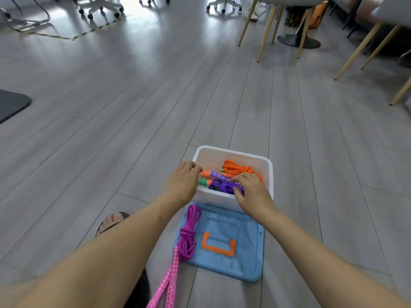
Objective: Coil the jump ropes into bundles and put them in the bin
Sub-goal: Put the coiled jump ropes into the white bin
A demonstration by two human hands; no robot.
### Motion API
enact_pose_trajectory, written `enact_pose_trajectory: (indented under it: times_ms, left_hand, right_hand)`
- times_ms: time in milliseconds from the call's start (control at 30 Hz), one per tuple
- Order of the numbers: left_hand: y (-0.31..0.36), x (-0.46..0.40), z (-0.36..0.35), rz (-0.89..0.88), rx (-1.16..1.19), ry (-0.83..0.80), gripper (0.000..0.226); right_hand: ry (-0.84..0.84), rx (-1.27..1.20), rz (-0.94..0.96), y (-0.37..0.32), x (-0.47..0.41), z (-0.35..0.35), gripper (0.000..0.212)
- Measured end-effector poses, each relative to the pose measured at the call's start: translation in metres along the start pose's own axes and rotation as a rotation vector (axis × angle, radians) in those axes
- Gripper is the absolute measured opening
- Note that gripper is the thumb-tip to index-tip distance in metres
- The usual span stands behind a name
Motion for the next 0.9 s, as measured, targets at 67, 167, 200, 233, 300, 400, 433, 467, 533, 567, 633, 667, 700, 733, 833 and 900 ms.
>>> enact_pose_trajectory:
  times_ms: [67,167,200,233,300,400,433,467,533,567,633,667,700,733,833,900]
  left_hand:
    - [-0.007,0.024,0.005,0.019,0.025,0.019,0.036]
    - [-0.019,0.064,0.000,0.087,0.047,-0.013,0.032]
    - [-0.022,0.078,-0.007,0.112,0.058,-0.044,0.030]
    - [-0.024,0.092,-0.015,0.139,0.077,-0.086,0.030]
    - [-0.029,0.118,-0.035,0.204,0.116,-0.201,0.030]
    - [-0.038,0.146,-0.066,0.270,0.164,-0.364,0.027]
    - [-0.039,0.153,-0.073,0.283,0.188,-0.403,0.027]
    - [-0.039,0.157,-0.079,0.294,0.223,-0.424,0.028]
    - [-0.036,0.163,-0.086,0.315,0.312,-0.410,0.028]
    - [-0.035,0.165,-0.087,0.339,0.361,-0.386,0.027]
    - [-0.036,0.169,-0.086,0.407,0.444,-0.339,0.024]
    - [-0.037,0.171,-0.085,0.436,0.480,-0.318,0.023]
    - [-0.038,0.174,-0.083,0.460,0.520,-0.299,0.020]
    - [-0.040,0.177,-0.080,0.486,0.570,-0.276,0.017]
    - [-0.041,0.179,-0.059,0.517,0.756,-0.210,0.004]
    - [-0.039,0.174,-0.038,0.491,0.849,-0.157,0.003]
  right_hand:
    - [0.118,-0.022,0.024,-0.021,0.011,0.003,0.019]
    - [0.119,-0.091,0.028,-0.050,0.029,-0.015,0.017]
    - [0.056,-0.126,-0.012,-0.057,0.035,-0.028,0.017]
    - [-0.030,-0.159,-0.074,-0.062,0.041,-0.044,0.016]
    - [-0.220,-0.196,-0.234,-0.070,0.053,-0.079,0.016]
    - [-0.392,-0.231,-0.440,-0.075,0.068,-0.120,0.021]
    - [-0.407,-0.248,-0.497,-0.075,0.071,-0.129,0.024]
    - [-0.412,-0.271,-0.541,-0.075,0.074,-0.137,0.026]
    - [-0.422,-0.336,-0.600,-0.077,0.078,-0.146,0.035]
    - [-0.422,-0.370,-0.627,-0.077,0.080,-0.151,0.036]
    - [-0.390,-0.427,-0.665,-0.077,0.083,-0.153,0.031]
    - [-0.366,-0.446,-0.671,-0.078,0.083,-0.151,0.027]
    - [-0.343,-0.473,-0.680,-0.080,0.084,-0.148,0.026]
    - [-0.324,-0.528,-0.696,-0.082,0.085,-0.145,0.026]
    - [-0.280,-0.726,-0.710,-0.092,0.083,-0.125,0.029]
    - [-0.251,-0.831,-0.690,-0.098,0.078,-0.107,0.035]
Point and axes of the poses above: each hand's wrist, its own x-axis away from the middle knuckle, its own z-axis out of the back of the hand, y = z × x, the point moved 6 cm from there along -x, towards the middle knuckle, and after that the axes turned 1 degree about z, right-handed, at the moved point
